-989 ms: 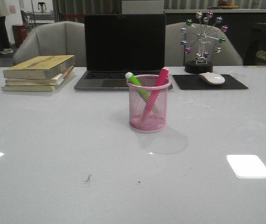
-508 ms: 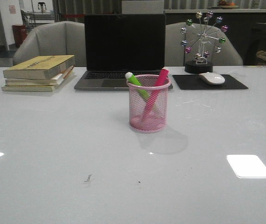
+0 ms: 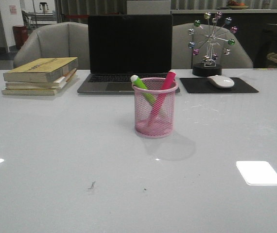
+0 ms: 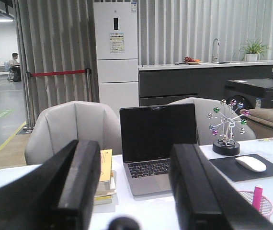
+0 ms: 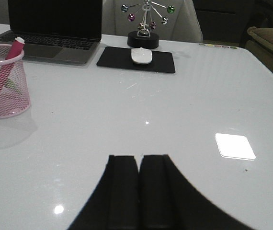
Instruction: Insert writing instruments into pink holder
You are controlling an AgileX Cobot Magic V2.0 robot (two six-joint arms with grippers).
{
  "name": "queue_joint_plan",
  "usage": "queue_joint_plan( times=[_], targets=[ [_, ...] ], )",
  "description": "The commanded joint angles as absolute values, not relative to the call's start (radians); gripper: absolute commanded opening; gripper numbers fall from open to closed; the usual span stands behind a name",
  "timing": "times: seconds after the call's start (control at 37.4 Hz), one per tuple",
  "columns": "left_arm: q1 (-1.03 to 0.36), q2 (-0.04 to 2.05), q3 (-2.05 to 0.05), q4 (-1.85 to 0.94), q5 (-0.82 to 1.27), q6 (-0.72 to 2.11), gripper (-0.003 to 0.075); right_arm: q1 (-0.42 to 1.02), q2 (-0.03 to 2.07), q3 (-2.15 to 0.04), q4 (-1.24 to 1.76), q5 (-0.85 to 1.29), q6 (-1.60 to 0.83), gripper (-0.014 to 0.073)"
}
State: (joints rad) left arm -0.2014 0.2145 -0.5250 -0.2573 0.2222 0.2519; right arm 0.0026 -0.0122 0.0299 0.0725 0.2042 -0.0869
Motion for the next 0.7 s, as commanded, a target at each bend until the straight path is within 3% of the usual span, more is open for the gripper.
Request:
queue_joint_plan(
  times=[0.0,0.21,0.29,0.43,0.67],
  targets=[
    [-0.201,0.227,-0.552,-0.26,0.147,0.251,0.0393,-0.003,-0.027,0.031,0.075,0.121,-0.089,0.002],
    [-0.201,0.227,-0.552,-0.251,0.142,0.251,0.0367,-0.003,-0.027,0.031,0.075,0.121,-0.089,0.002],
    [-0.201,0.227,-0.551,-0.251,0.144,0.251,0.0298,-0.003,-0.027,0.031,0.075,0.121,-0.089,0.002],
    [-0.187,0.227,-0.55,-0.25,0.142,0.251,0.0084,-0.003,-0.027,0.031,0.075,0.121,-0.089,0.002],
    [-0.071,0.188,-0.539,-0.248,0.142,0.251,0.0099,-0.003,-0.027,0.031,0.075,0.121,-0.089,0.002]
  ],
)
